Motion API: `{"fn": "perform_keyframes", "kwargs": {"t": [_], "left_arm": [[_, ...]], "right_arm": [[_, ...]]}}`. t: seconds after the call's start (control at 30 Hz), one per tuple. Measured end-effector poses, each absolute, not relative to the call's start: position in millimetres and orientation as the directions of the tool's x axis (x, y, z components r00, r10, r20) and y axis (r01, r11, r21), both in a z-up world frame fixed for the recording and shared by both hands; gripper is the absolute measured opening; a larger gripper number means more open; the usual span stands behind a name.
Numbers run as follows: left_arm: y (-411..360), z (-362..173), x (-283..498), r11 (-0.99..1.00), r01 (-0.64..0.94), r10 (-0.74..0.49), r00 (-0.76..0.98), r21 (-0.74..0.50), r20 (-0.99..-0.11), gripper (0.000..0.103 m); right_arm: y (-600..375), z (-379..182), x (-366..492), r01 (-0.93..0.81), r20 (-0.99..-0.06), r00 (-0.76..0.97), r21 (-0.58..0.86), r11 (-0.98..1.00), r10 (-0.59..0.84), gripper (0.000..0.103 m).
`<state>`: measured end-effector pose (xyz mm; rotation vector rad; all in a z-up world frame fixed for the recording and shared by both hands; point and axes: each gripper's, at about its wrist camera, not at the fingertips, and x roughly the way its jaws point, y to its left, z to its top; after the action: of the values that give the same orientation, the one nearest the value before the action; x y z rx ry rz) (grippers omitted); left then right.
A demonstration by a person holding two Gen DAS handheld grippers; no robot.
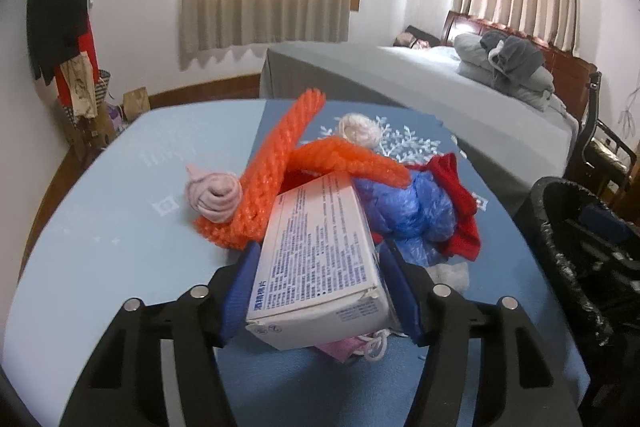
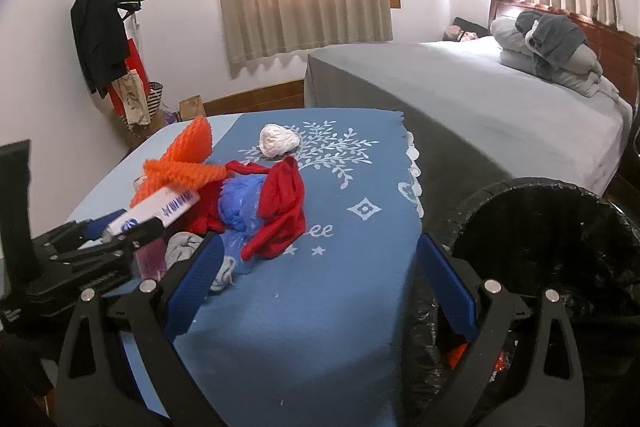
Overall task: Collect trash
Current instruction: 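Grasp the white tissue box with the left tool, then grasp the grey sock with the right tool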
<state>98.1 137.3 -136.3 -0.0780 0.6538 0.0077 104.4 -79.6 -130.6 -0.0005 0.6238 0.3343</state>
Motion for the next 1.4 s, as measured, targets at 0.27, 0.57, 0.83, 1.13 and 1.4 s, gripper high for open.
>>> {"fn": "perform_keyframes", "kwargs": {"t": [0.27,0.57,0.83,1.13,1.4], "left_arm": [[152.9,-118.1,70.2,0.997,-0.053,0.010,0.826,-0.060,-0.563,0.060],[172.4,-121.2,50.8,0.994,-0.101,0.055,0.829,-0.052,-0.557,0.060],[180.6,-128.8,51.7,0.990,-0.121,0.062,0.822,-0.069,-0.566,0.060],[181.6,-125.5,48.5,0.989,-0.135,0.076,0.828,-0.067,-0.555,0.060],[180.8,-115.2,39.0,0.988,-0.140,0.087,0.842,-0.059,-0.533,0.060]], "right_arm": [[-50.8,-136.3,106.2,-0.357,-0.583,0.730,0.123,0.926,0.358,0.094],[2.0,-150.8,111.3,-0.435,-0.620,0.673,0.110,0.894,0.403,0.089],[21.2,-164.0,120.9,-0.454,-0.688,0.614,0.095,0.886,0.388,0.077],[34.5,-173.5,111.0,-0.547,-0.726,0.521,0.120,0.829,0.449,0.040],[13.2,-151.2,102.3,-0.530,-0.675,0.558,0.158,0.833,0.483,0.034]]}}
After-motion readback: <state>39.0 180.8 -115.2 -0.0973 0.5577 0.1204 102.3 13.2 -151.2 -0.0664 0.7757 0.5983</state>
